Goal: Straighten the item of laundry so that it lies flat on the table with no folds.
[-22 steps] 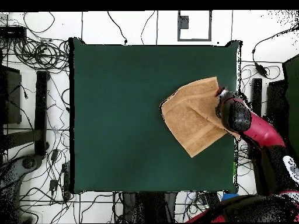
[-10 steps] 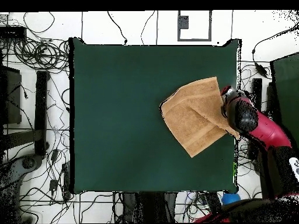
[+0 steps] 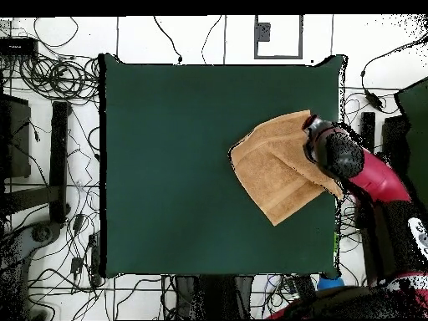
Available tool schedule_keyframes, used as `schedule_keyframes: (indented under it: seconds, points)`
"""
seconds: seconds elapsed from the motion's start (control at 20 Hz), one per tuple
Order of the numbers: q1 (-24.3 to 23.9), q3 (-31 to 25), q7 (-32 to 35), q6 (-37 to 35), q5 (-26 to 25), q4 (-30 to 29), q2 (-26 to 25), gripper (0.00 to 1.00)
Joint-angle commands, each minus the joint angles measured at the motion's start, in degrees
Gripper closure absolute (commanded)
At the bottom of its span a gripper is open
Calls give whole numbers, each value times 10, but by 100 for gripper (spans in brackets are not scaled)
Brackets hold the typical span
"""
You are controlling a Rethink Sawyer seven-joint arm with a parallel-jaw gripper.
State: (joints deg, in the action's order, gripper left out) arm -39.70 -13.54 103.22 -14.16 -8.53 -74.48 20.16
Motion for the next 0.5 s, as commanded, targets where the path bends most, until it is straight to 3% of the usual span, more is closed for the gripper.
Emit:
schedule_keyframes:
  seconds: [0.05,0.5]
  points:
    - [63,5,126,-41,40,-52,-13,100]
    - [33,-38,102,-27,63,-79,-28,100]
